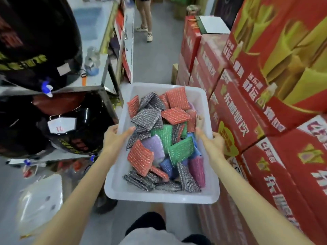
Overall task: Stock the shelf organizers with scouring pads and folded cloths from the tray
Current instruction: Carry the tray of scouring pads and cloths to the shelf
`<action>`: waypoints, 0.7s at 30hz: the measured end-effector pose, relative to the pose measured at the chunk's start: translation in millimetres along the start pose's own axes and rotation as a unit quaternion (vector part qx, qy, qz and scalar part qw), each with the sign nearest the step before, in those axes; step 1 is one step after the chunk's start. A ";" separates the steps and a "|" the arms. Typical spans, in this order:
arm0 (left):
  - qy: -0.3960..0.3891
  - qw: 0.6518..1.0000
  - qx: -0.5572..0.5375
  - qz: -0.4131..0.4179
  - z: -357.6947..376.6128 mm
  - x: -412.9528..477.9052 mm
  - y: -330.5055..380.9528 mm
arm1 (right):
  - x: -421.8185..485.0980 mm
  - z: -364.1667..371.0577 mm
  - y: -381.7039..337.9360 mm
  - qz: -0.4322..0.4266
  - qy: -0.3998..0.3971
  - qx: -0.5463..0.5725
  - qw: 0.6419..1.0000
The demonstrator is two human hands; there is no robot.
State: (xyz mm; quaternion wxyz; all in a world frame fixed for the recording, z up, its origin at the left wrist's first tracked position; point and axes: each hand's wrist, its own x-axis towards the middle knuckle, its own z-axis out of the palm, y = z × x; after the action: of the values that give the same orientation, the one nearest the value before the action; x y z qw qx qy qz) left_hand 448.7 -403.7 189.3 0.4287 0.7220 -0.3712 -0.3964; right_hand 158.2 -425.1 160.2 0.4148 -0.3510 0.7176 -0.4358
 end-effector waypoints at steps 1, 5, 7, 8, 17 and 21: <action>0.002 1.000 0.000 0.000 5.3 11.2 6.3 | 15.7 5.8 -4.9 0.002 -0.006 -0.001 1.000; 0.010 1.000 -0.026 -0.007 30.5 76.1 23.8 | 80.3 29.0 -31.6 0.017 -0.017 0.003 1.000; 0.022 0.999 -0.029 -0.013 47.9 118.2 34.0 | 123.4 45.4 -45.3 0.021 -0.015 -0.012 1.000; 0.024 0.999 -0.032 -0.019 56.6 139.5 40.9 | 144.6 54.3 -55.2 0.028 -0.012 -0.018 0.999; 0.055 0.997 -0.044 -0.037 107.4 308.0 118.0 | 325.0 135.6 -157.1 0.030 -0.061 -0.037 0.997; 0.088 0.994 -0.046 -0.042 128.7 373.7 142.0 | 402.3 172.6 -184.4 0.041 -0.096 -0.039 0.994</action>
State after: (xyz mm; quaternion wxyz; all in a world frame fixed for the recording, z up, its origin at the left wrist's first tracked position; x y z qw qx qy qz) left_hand 459.5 -823.5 183.1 0.4751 0.7486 -0.2826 -0.3661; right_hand 175.1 -899.7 165.2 0.4856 -0.3776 0.7043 -0.3545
